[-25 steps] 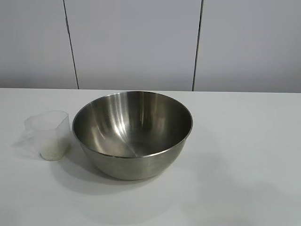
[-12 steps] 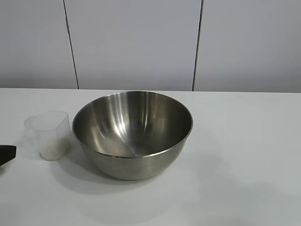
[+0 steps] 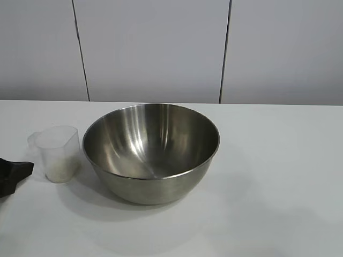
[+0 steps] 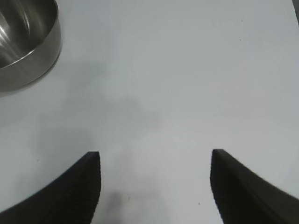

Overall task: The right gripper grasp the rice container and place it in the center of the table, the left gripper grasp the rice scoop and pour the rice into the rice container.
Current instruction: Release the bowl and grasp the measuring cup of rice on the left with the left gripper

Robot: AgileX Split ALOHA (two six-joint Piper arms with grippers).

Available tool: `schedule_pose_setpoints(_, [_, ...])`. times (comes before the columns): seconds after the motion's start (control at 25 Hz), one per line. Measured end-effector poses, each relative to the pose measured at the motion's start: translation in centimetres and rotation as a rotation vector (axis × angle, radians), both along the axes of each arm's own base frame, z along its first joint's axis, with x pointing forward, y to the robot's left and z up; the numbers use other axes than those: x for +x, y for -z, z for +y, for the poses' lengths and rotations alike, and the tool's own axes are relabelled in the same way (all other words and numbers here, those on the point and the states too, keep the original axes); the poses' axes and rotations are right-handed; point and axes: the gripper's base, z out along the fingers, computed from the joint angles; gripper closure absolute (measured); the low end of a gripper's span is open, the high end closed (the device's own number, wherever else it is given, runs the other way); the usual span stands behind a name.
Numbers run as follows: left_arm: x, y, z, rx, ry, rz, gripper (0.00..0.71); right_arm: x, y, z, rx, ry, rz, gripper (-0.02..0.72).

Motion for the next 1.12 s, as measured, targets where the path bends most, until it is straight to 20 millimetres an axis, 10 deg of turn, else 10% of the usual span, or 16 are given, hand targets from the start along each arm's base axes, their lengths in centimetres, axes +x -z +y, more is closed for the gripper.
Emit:
schedule_pose_setpoints(0.72, [3.3, 0.3, -0.4, -0.017, 0.073, -0.070, 0.191, 0.0, 0.0, 0.0, 0.000, 0.000, -0.002, 0.239])
schedule_pose_setpoints(1.12, [3.4, 0.2, -0.4, -0.048, 0.060, -0.064, 0.436, 0.0, 0.0, 0.0, 0.000, 0.000, -0.002, 0.239])
